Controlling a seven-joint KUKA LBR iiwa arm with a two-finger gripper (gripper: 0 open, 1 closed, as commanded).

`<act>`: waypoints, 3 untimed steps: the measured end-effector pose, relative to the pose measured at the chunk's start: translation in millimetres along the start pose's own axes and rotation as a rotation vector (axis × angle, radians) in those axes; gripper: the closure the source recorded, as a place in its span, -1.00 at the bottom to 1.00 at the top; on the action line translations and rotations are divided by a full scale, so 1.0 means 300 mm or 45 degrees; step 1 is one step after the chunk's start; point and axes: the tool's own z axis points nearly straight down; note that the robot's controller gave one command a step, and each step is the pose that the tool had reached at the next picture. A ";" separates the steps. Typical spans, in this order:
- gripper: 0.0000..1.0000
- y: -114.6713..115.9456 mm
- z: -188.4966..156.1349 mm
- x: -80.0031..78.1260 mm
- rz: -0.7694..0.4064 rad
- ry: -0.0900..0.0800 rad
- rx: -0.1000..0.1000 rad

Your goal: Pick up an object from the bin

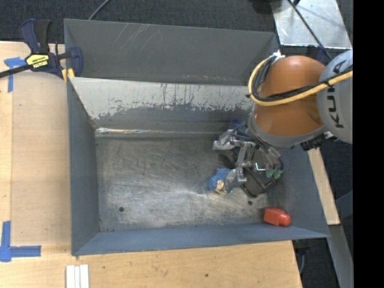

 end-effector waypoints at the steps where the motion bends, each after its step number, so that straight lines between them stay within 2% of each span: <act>1: -1.00 -0.105 0.286 -0.114 -0.169 0.002 -0.008; 2: 1.00 -0.107 0.279 -0.111 -0.172 0.008 -0.004; 3: 1.00 -0.157 -0.348 -0.126 -0.130 -0.024 0.004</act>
Offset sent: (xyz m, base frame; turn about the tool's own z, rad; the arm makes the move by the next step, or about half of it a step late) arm 0.0332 -0.0334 -0.0876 -0.1350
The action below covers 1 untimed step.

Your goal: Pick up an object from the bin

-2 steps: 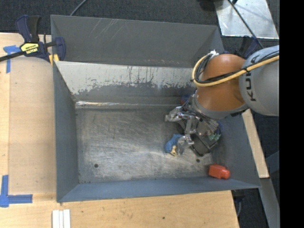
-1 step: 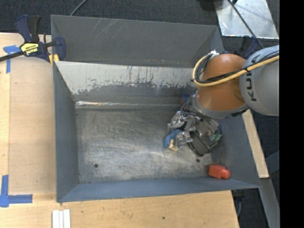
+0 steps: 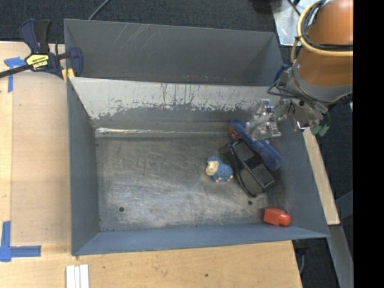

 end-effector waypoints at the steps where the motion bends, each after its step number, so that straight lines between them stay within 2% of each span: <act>1: 1.00 -0.026 0.310 0.045 -0.302 0.019 -0.007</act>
Offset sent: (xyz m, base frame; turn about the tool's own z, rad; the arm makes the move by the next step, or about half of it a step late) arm -0.0110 -0.0090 -0.0916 -0.2381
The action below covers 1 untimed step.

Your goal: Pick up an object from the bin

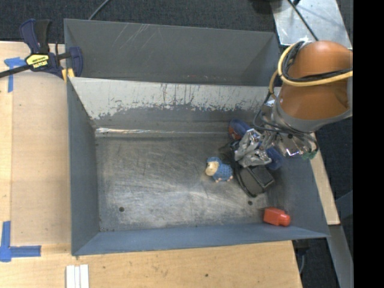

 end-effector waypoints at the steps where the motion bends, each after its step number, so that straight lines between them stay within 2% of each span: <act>1: -1.00 -0.002 -0.007 -0.003 0.002 -0.005 0.002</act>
Offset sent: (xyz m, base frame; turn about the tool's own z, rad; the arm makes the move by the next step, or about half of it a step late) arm 0.0000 0.0000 0.0000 0.0000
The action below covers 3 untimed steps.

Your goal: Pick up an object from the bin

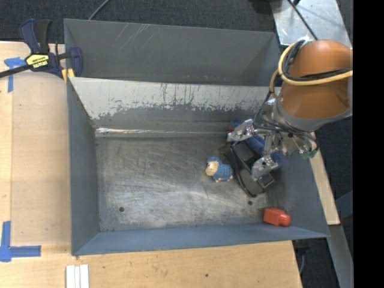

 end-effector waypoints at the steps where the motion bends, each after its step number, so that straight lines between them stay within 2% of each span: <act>1: -1.00 0.054 0.360 -0.126 0.092 0.009 -0.002; 2: -1.00 0.114 0.368 -0.161 0.340 0.001 0.007; 3: 1.00 0.114 0.362 -0.171 0.341 -0.015 0.008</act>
Offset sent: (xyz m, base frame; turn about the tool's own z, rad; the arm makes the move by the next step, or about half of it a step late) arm 0.0303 0.0279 -0.1079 0.0727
